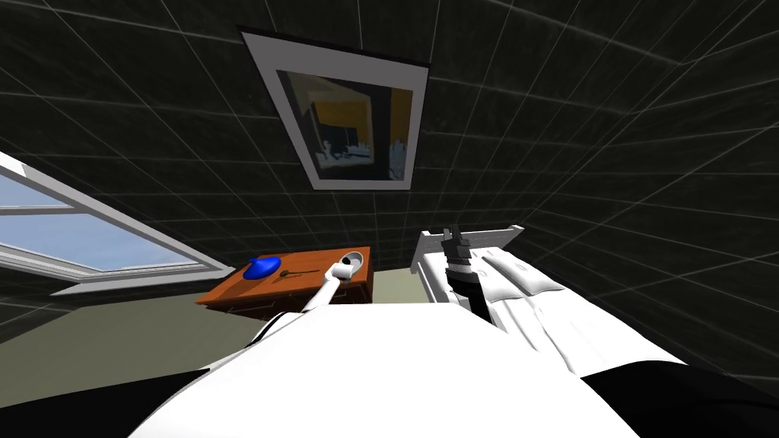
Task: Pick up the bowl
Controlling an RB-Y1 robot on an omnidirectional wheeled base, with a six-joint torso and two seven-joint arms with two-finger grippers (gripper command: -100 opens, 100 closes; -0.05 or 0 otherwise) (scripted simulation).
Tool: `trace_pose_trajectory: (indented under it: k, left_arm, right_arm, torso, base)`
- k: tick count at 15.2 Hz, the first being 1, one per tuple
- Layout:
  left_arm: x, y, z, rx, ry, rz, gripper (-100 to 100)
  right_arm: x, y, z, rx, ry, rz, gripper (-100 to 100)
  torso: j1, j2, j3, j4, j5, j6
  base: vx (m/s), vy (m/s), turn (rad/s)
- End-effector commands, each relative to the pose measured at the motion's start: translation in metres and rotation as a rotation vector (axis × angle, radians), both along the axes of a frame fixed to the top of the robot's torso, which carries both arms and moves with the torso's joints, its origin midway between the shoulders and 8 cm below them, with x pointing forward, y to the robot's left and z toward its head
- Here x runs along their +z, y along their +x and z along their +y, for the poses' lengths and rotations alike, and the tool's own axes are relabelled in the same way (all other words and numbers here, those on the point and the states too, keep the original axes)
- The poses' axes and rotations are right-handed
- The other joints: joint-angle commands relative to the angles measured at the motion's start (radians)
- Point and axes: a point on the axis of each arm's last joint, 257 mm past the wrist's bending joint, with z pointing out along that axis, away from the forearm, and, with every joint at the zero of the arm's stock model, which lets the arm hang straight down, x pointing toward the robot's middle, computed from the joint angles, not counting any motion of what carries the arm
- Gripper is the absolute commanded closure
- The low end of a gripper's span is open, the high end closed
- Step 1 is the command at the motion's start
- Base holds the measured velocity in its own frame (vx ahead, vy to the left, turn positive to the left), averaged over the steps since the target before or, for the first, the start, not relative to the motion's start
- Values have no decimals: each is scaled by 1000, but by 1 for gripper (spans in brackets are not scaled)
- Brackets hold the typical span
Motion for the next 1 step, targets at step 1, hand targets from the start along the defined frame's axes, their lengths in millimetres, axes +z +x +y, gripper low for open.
trace_pose_trajectory:
  k: [1]
  left_arm:
    - [0, 0, 0, 0, 0, 0, 100]
  right_arm:
    - [0, 0, 0, 0, 0, 0, 0]
  torso:
    - [0, 0, 0, 0, 0, 0]
  base:
    - [-41, -1, -9]
